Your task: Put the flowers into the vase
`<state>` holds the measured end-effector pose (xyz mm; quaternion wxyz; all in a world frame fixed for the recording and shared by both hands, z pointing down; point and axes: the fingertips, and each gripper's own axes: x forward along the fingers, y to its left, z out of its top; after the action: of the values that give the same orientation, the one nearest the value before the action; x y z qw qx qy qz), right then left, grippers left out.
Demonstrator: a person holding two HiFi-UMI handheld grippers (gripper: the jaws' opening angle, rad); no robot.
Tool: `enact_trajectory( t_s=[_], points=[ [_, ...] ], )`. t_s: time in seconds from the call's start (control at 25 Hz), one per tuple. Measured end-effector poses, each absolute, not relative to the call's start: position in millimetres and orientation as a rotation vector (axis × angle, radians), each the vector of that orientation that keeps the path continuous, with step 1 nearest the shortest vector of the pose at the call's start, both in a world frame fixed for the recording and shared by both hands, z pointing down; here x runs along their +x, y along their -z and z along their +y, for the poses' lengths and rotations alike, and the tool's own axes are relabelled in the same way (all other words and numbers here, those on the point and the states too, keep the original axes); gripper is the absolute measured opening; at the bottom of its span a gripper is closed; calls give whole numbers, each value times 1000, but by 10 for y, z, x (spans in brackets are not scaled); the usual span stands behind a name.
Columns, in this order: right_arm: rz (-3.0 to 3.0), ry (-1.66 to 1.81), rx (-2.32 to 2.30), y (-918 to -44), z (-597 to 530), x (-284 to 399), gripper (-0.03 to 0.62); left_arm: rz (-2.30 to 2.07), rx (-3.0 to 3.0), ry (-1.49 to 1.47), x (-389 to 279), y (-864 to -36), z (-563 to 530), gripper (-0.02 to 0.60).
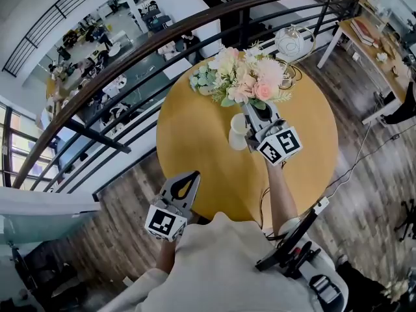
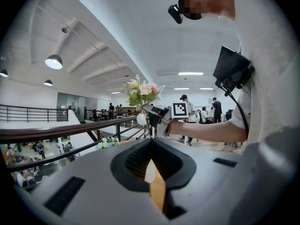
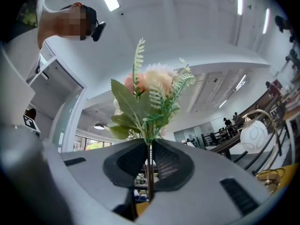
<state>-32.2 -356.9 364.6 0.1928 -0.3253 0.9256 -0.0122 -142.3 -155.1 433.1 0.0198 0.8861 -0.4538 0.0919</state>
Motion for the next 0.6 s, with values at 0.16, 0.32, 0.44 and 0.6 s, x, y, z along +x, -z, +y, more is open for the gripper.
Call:
enact_trajectory(
  t_s=[0.16, 0.32, 0.44, 0.6],
  points=[
    [2621, 52, -896, -3892, -3591, -305, 46, -1406, 2731, -332, -1381, -4420, -1589, 6],
    [2654, 92, -886, -4127, -3590, -292, 46, -1400, 2721, -288, -1266, -4394, -1689, 6],
    [2654, 113, -913, -4259, -3553, -247, 48, -1382, 2726, -325, -1225, -4444, -1736, 6],
    [2684, 115, -955, -4441, -3456, -221, 48, -1364, 2729, -369, -1204, -4499, -1767, 6]
  ],
)
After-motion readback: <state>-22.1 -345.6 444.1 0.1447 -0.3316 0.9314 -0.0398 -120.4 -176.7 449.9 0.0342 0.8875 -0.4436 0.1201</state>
